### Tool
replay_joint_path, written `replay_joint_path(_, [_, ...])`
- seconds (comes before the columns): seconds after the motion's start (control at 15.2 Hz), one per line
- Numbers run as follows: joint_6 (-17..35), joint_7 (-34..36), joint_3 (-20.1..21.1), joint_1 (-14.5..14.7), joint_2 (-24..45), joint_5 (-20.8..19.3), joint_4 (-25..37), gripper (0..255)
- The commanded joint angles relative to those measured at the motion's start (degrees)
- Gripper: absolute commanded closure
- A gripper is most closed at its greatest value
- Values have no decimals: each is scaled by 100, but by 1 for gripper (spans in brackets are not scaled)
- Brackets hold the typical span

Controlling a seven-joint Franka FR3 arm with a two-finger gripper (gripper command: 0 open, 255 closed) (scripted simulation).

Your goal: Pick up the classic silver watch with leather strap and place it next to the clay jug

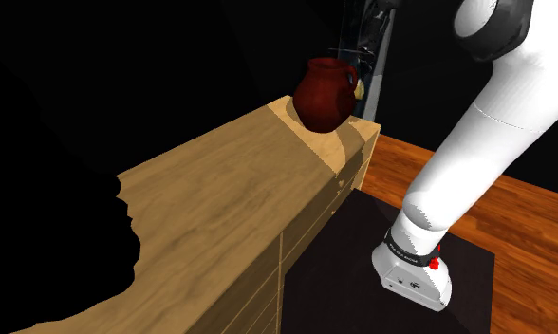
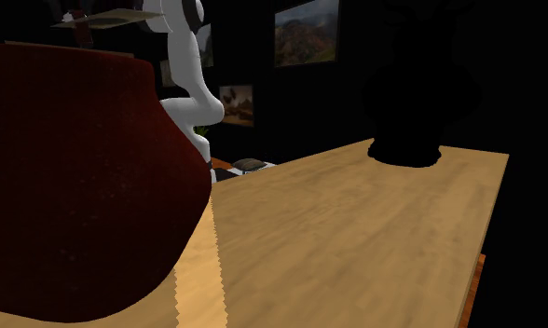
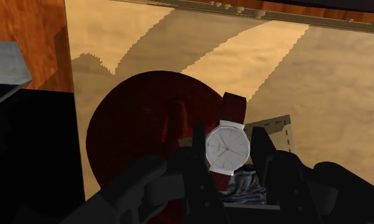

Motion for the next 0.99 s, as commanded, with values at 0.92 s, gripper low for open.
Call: replay_joint_path(0.92, [1322, 88, 133, -17, -492, -277, -1710, 255])
